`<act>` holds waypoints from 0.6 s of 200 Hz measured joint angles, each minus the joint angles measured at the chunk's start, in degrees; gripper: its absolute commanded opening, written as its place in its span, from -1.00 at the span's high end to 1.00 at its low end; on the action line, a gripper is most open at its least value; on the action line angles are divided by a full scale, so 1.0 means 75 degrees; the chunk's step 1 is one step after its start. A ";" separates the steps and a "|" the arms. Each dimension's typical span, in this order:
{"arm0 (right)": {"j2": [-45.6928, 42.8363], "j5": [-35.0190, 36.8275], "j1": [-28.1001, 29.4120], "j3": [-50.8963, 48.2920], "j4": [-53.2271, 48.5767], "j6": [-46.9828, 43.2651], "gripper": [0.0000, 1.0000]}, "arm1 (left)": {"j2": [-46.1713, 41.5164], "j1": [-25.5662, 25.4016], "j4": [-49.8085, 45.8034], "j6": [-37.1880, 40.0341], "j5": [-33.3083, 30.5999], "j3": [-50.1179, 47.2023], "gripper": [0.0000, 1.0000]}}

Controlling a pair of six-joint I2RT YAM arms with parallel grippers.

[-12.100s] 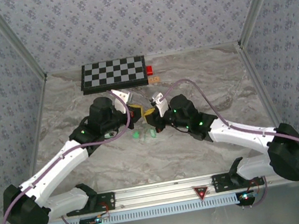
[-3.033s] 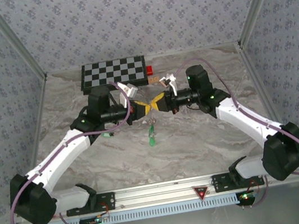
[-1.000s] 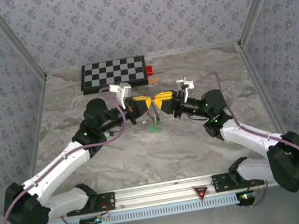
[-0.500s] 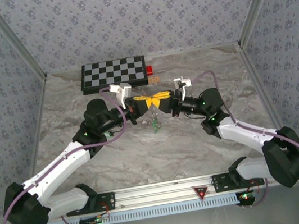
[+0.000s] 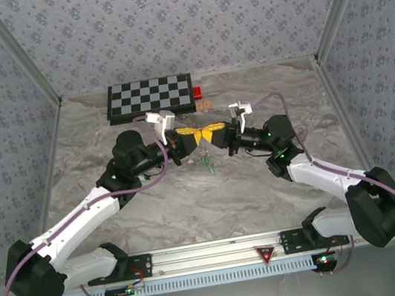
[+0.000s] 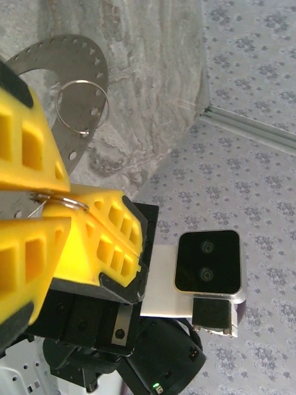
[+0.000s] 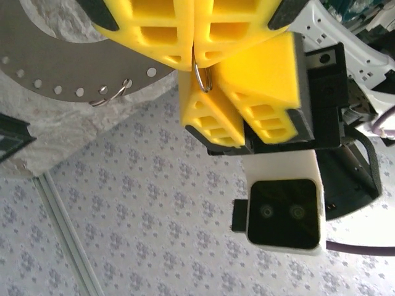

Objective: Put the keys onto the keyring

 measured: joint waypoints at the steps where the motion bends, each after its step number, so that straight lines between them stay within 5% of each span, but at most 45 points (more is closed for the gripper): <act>1: 0.0006 -0.0017 -0.0023 0.0009 -0.0041 -0.0012 1.00 | 0.0000 0.0009 -0.0023 0.0000 -0.0003 0.0000 0.52; 120: 0.0012 -0.0694 -0.0481 0.1341 -0.4852 -0.2882 1.00 | -0.0254 0.0839 -0.1090 0.0242 0.0627 0.0015 0.36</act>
